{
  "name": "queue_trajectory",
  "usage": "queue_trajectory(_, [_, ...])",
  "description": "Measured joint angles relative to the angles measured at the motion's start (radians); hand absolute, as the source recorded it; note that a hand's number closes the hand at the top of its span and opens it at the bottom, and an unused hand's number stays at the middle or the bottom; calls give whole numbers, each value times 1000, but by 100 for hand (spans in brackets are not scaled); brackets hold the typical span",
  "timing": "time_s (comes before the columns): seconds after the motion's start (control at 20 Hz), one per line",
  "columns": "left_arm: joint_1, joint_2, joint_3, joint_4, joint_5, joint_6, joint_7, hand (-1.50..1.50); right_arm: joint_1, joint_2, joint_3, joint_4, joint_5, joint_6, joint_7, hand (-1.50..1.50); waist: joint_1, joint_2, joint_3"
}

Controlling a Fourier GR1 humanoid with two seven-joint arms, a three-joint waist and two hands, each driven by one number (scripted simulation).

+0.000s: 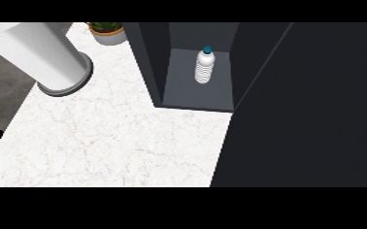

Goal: Pick up the bottled water, place it into the cabinet and close the cabinet

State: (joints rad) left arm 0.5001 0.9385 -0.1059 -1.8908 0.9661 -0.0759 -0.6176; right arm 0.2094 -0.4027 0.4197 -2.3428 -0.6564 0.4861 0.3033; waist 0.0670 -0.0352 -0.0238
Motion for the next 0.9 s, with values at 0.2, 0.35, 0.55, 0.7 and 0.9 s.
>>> queue_trajectory(0.2, [22,16,26,6,13,-38,-8,-150,-113,43,36,13,17,-87,64,150,13,1,0])
queue_trajectory(0.35, [35,32,53,9,29,-67,-11,-150,-202,82,53,31,49,-157,111,150,24,4,2])
queue_trajectory(0.55, [57,40,76,22,36,-104,-24,-150,-310,145,67,49,116,-238,171,150,38,9,4])
queue_trajectory(0.7, [69,48,96,30,40,-136,-33,-150,-411,196,83,98,133,-278,227,150,53,16,5])
queue_trajectory(0.9, [84,55,119,35,51,-178,-44,-150,-579,309,169,203,132,-367,324,150,68,24,9])
